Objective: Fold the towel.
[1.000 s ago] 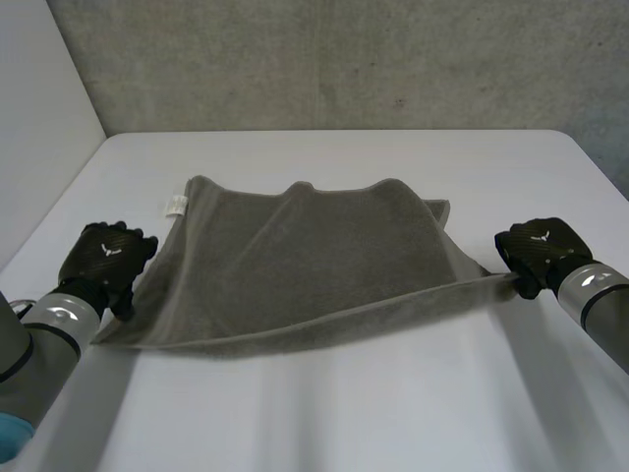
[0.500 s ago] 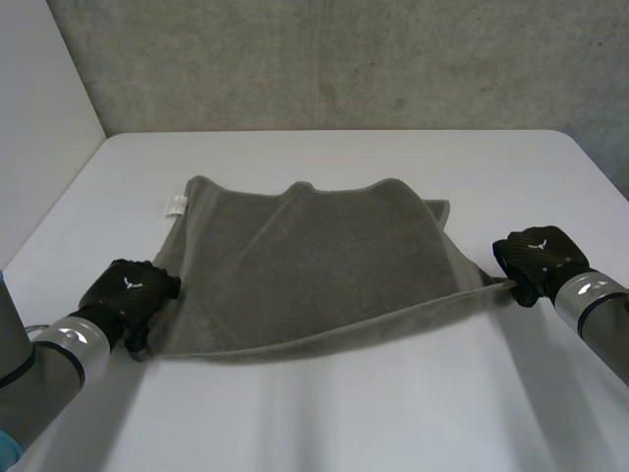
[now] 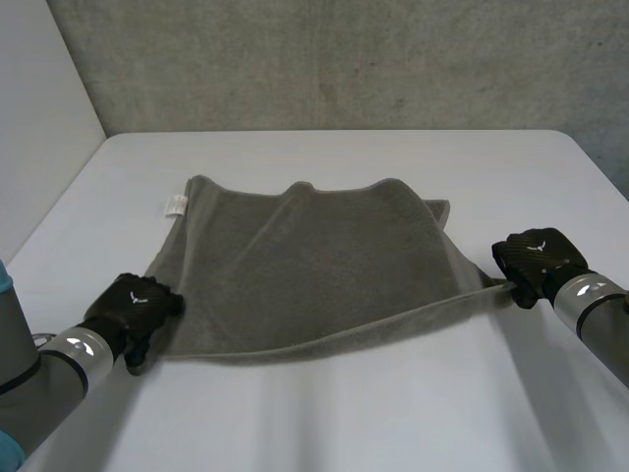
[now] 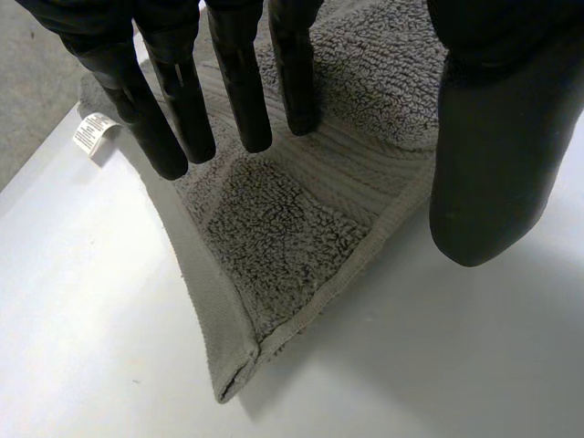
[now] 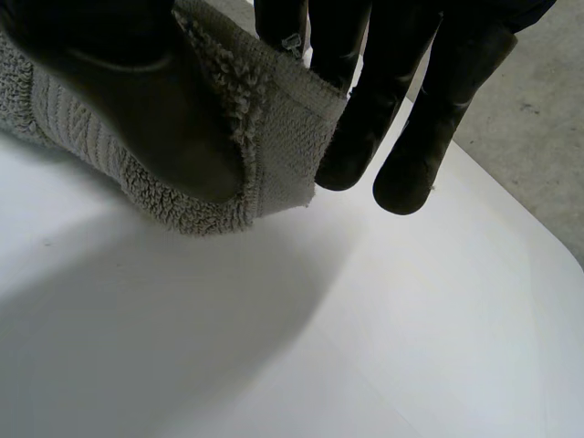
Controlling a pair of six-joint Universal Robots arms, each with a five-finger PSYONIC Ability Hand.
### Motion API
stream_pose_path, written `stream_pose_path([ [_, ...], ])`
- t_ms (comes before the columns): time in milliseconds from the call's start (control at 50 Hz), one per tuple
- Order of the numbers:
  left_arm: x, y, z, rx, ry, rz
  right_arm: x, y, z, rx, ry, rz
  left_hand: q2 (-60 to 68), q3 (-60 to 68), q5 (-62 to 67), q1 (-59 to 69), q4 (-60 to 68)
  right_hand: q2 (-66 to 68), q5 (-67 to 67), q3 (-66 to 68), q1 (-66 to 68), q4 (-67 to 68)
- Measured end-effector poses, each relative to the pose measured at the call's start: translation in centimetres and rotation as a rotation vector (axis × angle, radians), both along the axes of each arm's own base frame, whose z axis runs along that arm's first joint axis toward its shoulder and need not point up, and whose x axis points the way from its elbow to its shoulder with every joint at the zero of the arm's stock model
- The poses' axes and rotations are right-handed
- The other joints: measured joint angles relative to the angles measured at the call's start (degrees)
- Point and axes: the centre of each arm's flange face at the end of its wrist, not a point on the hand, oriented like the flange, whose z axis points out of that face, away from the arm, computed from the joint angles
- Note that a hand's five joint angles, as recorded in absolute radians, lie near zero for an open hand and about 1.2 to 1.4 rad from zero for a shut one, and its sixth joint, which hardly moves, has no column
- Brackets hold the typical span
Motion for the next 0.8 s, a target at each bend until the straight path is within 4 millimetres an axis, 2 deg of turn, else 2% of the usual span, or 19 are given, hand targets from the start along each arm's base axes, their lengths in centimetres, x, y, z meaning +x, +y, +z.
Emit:
stream_pose_path([
  [120, 0.0, -0.1, 0.0, -0.002, 0.002, -0.001, 0.1, 0.1, 0.0, 0.001, 0.001, 0.002, 0.3, 0.4, 0.4, 0.3, 0.2, 0.0, 0.0, 0.0, 0.0, 0.0],
  [280, -0.1, -0.3, -0.4, -0.002, 0.005, 0.002, 0.2, 0.2, -0.2, 0.006, 0.004, 0.008, 6.7, 6.7, 6.4, 6.8, 6.5, 0.0, 0.0, 0.0, 0.0, 0.0],
  [480, -0.3, -1.4, -0.9, -0.056, 0.022, 0.013, 0.2, 0.3, -0.5, 0.015, 0.006, 0.011, 7.9, 8.0, 6.7, 7.9, 7.8, 0.0, 0.0, 0.0, 0.0, 0.0],
  [800, -0.4, -2.2, -0.1, -0.095, 0.141, 0.069, 0.2, 0.3, -0.5, 0.017, 0.007, 0.01, 34.5, 34.8, 33.9, 34.6, 34.2, 0.0, 0.0, 0.0, 0.0, 0.0],
])
